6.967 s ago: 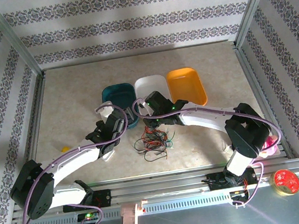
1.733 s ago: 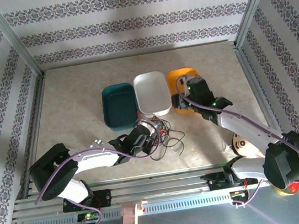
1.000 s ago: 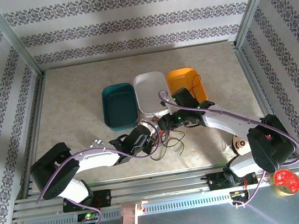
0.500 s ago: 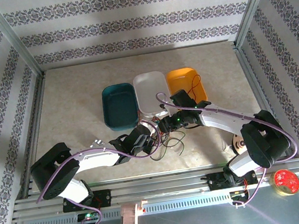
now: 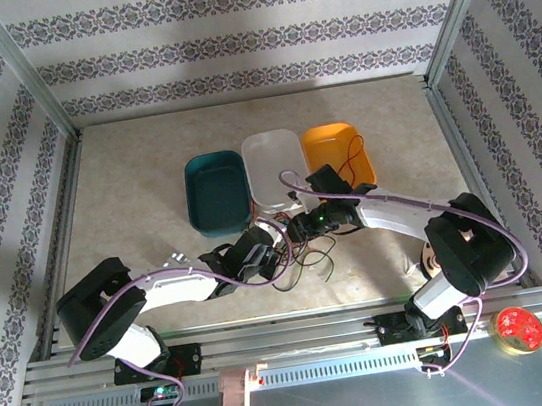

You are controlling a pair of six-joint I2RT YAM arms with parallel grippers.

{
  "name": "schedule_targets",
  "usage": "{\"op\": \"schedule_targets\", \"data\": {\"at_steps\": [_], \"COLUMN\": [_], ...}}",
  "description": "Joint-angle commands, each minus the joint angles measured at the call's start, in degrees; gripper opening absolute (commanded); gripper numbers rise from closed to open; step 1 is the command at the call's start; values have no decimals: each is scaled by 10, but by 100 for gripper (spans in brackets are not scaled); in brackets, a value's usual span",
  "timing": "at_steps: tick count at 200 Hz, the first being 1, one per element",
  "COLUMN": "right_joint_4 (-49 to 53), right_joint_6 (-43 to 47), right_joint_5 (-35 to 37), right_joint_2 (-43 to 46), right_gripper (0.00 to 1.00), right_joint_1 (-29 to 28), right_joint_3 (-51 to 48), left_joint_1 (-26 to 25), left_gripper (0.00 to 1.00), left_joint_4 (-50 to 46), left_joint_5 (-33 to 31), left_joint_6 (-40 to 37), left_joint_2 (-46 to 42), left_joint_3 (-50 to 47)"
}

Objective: Untangle the cables

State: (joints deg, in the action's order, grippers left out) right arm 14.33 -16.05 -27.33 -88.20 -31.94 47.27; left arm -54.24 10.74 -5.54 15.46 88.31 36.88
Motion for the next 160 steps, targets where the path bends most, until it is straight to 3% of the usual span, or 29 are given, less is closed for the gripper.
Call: {"op": "schedule_targets", "data": {"at_steps": [1,17,60,109,160], "right_joint_4": [-13,-16,-20,-29,-26], "right_joint_6": [9,8,1,-46,-76], "right_joint_5": [-3,7,75,171,189], "right_joint_2": [-13,-14,41,161,247], "right_gripper": [32,18,0,0,0], "right_joint_1": [-8,-8,7,66,124], "right_joint_3": [12,16,-9,-67,-92], "left_joint_1": [8,8,9,11,11], "left_gripper": [0,0,0,0,0], "left_joint_4": [13,11,0,-3,-1], "left_joint_5": [15,18,9,6,10], "left_joint_6": [-7,-7,0,12,16], "left_joint_2": [5,7,10,18,32], "left_joint_3": [4,5,1,-11,-9]}}
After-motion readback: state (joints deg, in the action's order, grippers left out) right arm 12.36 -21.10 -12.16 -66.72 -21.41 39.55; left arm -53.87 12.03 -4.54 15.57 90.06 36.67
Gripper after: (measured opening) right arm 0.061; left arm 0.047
